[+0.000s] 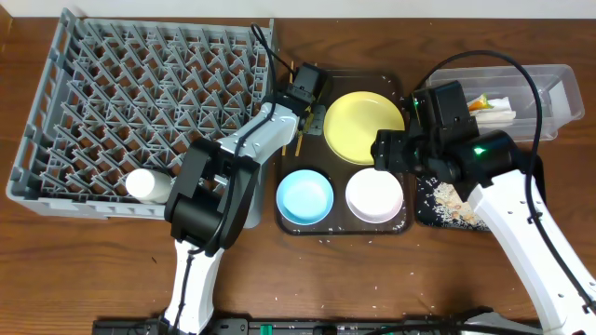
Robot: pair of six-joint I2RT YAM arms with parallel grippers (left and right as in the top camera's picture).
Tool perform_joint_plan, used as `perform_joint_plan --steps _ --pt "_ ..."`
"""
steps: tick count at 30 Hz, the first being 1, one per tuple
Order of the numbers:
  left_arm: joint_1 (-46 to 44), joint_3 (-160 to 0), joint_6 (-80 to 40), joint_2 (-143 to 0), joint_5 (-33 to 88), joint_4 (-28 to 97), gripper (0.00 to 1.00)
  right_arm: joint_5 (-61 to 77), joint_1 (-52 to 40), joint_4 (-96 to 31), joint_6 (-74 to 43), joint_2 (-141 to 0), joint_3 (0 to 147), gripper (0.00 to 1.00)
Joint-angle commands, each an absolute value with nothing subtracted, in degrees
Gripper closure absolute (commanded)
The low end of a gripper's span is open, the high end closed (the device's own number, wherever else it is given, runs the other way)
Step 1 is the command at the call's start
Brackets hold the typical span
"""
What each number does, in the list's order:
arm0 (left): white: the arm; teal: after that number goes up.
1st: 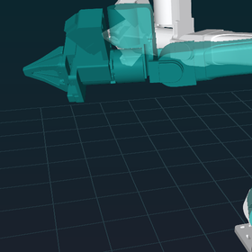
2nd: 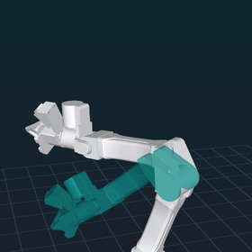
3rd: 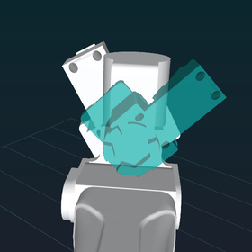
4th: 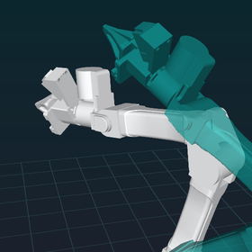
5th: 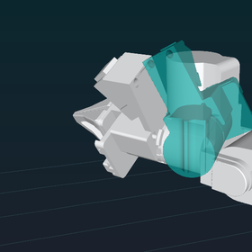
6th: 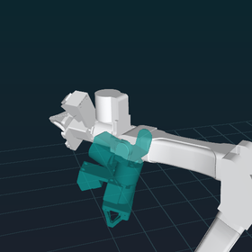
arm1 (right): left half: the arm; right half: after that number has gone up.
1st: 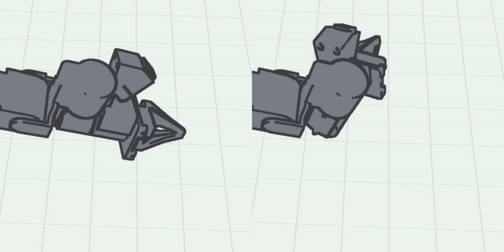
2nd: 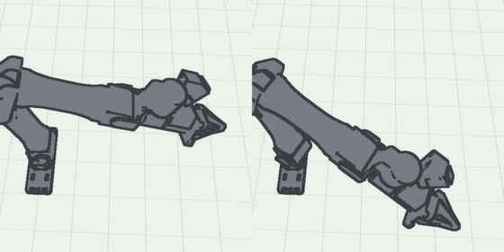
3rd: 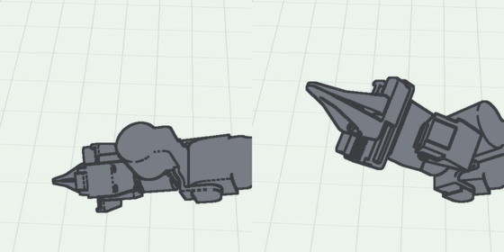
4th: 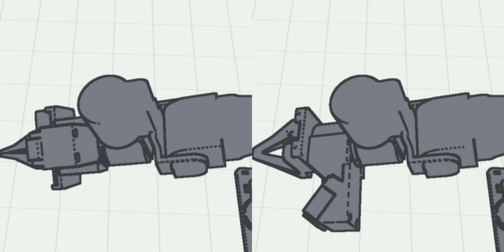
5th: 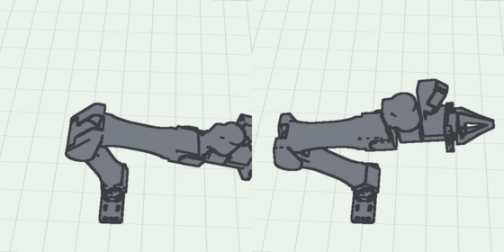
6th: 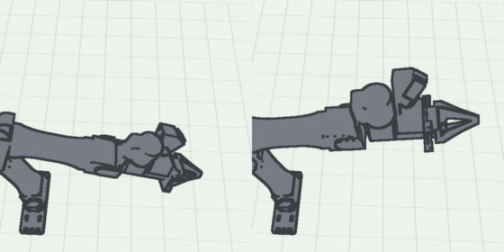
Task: Sort waste into correct bins and load items into the dishwasher
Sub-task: 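Reach the left gripper to the wooden chopsticks and grasp them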
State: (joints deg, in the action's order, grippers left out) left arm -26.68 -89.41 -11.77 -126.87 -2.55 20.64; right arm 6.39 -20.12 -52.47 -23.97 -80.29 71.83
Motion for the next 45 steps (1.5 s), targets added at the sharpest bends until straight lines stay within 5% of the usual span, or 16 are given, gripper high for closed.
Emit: perform_joint_plan --steps 1,19,33,45 --pt "-26.9 -89.5 -11.6 -126.3 -2.0 22.2 0.92 5.9 -20.3 -52.4 -24.4 -80.6 72.1 0.22" --pt "-22.2 -89.5 -11.6 -101.0 -8.9 39.6 0.92 5.9 -20.3 -52.7 -24.4 -80.6 72.1 0.22" --pt "-16.0 -86.5 -5.6 -108.8 -5.1 43.0 0.91 5.9 -20.3 -52.1 -24.4 -80.6 72.1 0.22" --pt "-16.1 -88.1 -6.6 -105.7 -5.0 43.9 0.77 5.9 -20.3 -52.2 -24.4 -80.6 72.1 0.23"
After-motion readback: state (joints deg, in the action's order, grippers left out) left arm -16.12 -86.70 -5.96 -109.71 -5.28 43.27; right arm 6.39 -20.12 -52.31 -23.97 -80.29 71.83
